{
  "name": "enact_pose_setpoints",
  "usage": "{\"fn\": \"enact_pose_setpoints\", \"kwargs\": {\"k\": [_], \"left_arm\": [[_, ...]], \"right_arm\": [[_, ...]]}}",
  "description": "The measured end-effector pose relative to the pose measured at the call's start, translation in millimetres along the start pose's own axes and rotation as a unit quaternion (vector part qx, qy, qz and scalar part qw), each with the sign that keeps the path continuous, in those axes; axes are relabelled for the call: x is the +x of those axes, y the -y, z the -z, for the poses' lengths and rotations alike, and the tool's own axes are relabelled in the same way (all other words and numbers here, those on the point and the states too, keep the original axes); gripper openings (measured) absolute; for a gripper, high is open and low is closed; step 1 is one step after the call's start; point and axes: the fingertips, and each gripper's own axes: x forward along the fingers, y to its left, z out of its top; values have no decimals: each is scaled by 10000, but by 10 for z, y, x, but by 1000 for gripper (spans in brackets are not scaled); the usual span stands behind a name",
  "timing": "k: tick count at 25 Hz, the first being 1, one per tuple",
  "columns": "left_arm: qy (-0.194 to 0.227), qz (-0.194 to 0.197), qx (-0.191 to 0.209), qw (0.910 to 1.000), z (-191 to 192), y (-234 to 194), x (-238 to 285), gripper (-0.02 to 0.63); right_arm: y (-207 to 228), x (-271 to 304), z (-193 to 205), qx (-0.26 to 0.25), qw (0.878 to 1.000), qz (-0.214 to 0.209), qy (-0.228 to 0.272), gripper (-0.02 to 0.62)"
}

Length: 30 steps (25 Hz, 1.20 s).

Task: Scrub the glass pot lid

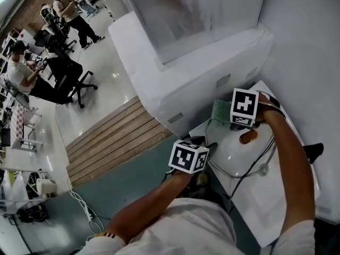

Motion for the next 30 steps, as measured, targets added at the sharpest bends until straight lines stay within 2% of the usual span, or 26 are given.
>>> {"fn": "enact_pose_setpoints", "kwargs": {"k": [3,6,10,14,17,20,22,24,30], "left_arm": [[-12,5,26,10000,4,13,1,233],[-17,19,43,10000,6,17,3,233],[-25,31,54,10000,-12,-1,4,233],[-19,18,54,10000,-1,-16,5,233],[7,-1,52,10000,2,-13,0,233],[46,1,46,10000,-2,-7,4,233],[77,1,46,10000,-2,-1,8,233],[110,-3,54,9999,0,3,9,233],[185,-4,71,9998,-6,-6,-5,232]], "right_arm": [[92,-59,109,572,9978,9,329,348],[212,-110,213,1295,9892,5,692,348],[408,-178,393,2303,9672,78,1070,348],[505,-188,587,3026,9440,140,1305,348],[522,-162,716,3432,9283,120,1428,348],[526,-157,779,3591,9204,177,1538,348],[523,-212,782,3564,9199,322,1607,348],[490,-330,739,3377,9258,572,1603,348],[159,-704,380,2127,9626,1349,1000,348]]}}
